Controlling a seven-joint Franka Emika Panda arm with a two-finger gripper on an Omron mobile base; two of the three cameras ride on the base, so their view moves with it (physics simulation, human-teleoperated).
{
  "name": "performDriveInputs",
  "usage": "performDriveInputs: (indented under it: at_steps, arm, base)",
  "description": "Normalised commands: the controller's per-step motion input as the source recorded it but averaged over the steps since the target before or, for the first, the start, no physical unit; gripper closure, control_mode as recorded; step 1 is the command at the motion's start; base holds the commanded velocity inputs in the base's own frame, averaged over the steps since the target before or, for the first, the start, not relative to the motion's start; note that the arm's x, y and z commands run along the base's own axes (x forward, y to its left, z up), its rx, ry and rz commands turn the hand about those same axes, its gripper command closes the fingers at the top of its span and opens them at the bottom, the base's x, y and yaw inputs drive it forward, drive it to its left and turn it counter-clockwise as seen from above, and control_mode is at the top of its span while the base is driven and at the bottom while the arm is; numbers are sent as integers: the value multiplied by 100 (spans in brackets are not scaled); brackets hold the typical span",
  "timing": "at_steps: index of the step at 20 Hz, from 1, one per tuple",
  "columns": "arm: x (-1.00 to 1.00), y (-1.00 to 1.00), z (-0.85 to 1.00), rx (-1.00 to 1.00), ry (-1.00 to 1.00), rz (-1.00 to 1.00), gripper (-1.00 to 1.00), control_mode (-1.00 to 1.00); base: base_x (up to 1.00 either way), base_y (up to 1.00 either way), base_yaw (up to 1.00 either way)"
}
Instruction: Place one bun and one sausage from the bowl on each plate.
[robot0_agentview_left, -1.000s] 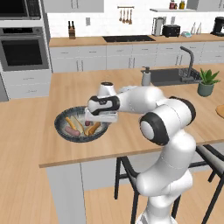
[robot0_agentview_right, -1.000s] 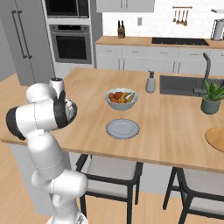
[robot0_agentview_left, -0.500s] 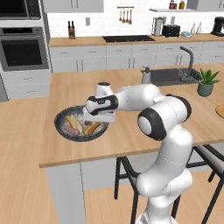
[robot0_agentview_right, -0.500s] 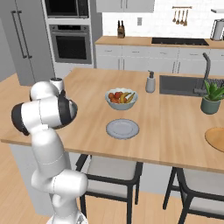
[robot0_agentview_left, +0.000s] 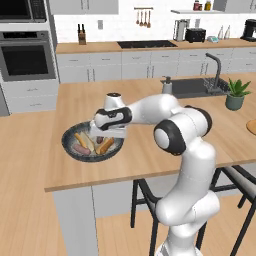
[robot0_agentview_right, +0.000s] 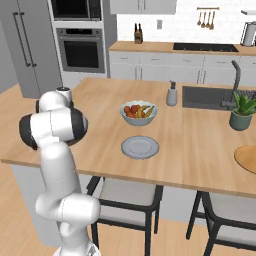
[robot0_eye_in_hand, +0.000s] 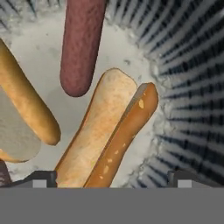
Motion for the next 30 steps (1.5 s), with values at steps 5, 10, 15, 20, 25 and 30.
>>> performDriveInputs:
  at_steps: [5,10,15,20,25,30]
  arm:
    - [33,4,-44,0,0,0,-100,-100]
    - [9,1,-35,0,0,0,-100,-100]
    - [2,9,-33,-1,0,0,100,-100]
    - [0,5,-9,-1,0,0,100,-100]
    - [-6,0,2,0,0,0,100,-100]
    - [-47,-18,54,1,-4,0,100,-100]
  base:
    - [0,0,0]
    - [0,0,0]
    - [0,0,0]
    - [0,0,0]
    - [0,0,0]
    - [0,0,0]
